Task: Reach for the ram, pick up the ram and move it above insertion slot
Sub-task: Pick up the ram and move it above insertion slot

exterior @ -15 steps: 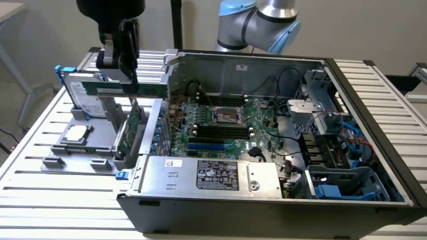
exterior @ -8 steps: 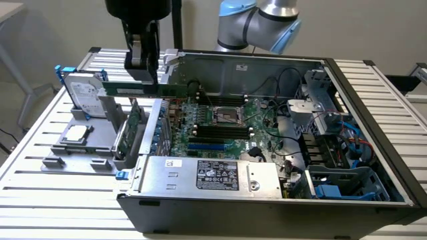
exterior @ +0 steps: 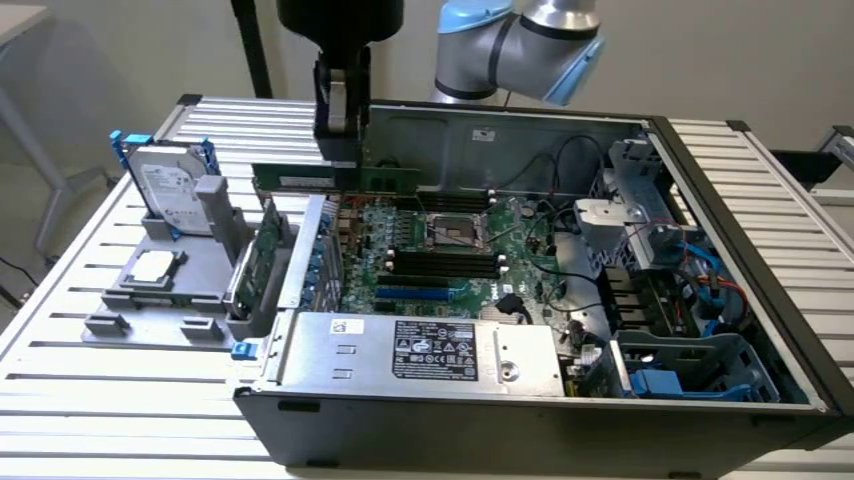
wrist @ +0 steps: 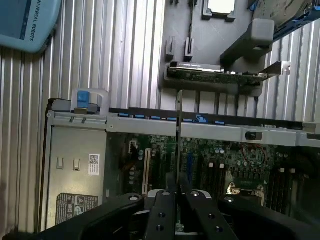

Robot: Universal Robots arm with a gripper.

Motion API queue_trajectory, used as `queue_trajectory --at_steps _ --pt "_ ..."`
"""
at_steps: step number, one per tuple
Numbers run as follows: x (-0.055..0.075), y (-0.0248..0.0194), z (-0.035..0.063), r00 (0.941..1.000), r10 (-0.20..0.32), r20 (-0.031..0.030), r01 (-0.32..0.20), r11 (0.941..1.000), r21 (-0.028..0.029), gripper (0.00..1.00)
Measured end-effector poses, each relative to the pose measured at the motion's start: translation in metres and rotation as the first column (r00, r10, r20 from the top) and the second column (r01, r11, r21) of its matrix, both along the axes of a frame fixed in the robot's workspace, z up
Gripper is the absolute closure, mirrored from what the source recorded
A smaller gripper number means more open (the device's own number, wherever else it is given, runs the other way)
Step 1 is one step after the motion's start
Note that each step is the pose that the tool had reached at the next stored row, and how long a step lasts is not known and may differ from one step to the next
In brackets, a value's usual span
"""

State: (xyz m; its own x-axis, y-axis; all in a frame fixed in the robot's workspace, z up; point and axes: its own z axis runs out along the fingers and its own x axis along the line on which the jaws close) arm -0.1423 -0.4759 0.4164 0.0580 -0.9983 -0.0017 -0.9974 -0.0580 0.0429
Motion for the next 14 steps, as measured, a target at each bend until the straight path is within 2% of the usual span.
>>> queue_trajectory --at_steps 5,14 --pt "0.021 0.0066 -0.0002 1.0 0.0 -0.0001 0.0 1.0 -0.0001 0.86" --pt "0.052 0.0264 -0.0021 1.0 0.0 -0.0001 0.0 1.0 -0.0004 0.86"
